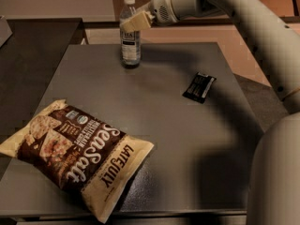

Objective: Move blue plastic bottle near brown chip bag

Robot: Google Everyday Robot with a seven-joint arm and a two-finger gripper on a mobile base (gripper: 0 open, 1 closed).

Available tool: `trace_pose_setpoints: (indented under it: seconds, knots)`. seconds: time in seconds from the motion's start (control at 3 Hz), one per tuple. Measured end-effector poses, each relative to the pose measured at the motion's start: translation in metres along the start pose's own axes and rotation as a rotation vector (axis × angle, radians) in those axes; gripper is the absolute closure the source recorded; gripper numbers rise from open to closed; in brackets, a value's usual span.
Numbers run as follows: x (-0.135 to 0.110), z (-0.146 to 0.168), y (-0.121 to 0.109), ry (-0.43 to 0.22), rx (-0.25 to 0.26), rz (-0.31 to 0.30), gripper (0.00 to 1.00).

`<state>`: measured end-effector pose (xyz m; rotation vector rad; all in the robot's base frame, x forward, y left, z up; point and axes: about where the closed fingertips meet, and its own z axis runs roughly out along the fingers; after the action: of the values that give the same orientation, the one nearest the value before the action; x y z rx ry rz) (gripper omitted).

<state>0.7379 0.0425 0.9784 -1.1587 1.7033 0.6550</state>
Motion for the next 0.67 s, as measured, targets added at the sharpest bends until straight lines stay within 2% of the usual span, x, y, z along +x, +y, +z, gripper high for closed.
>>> trace_pose_setpoints:
  seconds: [0.67]
  knots:
    - [-0.001, -0.051, 0.079, -0.014, -0.107, -0.193, 1.00]
